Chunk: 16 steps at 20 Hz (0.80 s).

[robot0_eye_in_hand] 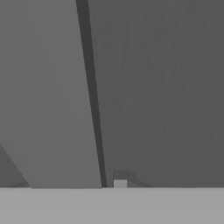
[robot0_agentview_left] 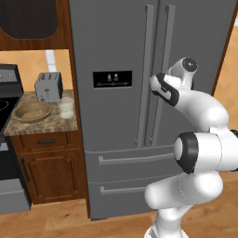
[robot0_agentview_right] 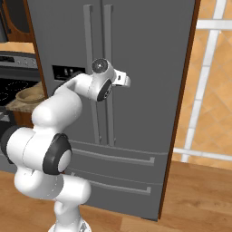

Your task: Grab a lemon wedge from the fridge and one ice cube from the ice bowl, and put them in the glass of lemonade.

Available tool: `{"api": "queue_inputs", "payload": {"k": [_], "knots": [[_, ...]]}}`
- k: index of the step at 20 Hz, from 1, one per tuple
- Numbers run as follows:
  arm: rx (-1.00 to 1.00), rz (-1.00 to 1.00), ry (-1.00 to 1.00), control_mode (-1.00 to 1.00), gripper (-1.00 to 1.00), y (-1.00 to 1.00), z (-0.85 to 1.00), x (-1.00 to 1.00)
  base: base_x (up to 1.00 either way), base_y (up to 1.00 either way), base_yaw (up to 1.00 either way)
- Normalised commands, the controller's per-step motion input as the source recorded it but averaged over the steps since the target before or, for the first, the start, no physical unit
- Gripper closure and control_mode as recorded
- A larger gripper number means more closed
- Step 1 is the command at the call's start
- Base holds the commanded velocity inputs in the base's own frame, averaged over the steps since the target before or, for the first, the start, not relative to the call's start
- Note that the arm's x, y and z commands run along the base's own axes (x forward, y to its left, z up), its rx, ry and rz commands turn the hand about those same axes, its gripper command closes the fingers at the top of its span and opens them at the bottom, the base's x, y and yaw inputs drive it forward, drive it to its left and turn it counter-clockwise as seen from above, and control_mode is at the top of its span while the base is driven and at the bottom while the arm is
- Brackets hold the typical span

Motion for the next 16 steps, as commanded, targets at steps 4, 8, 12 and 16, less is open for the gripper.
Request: {"api": "queue_inputs", "payload": {"k": [4, 8, 12, 16], "knots": [[0.00, -0.09, 0.00, -1.00, 1.00, -0.57, 0.02, -0.39, 0.00, 0.00, 0.00], [0.06, -0.12, 0.00, -1.00, 1.00, -0.84, 0.07, -0.75, 0.00, 0.00, 0.00], [0.09, -0.15, 0.00, -1.00, 1.00, -0.97, 0.09, -0.63, 0.00, 0.00, 0.00], [0.11, -0.14, 0.00, -1.00, 1.00, -1.00, 0.03, -0.60, 0.00, 0.00, 0.00]]}}
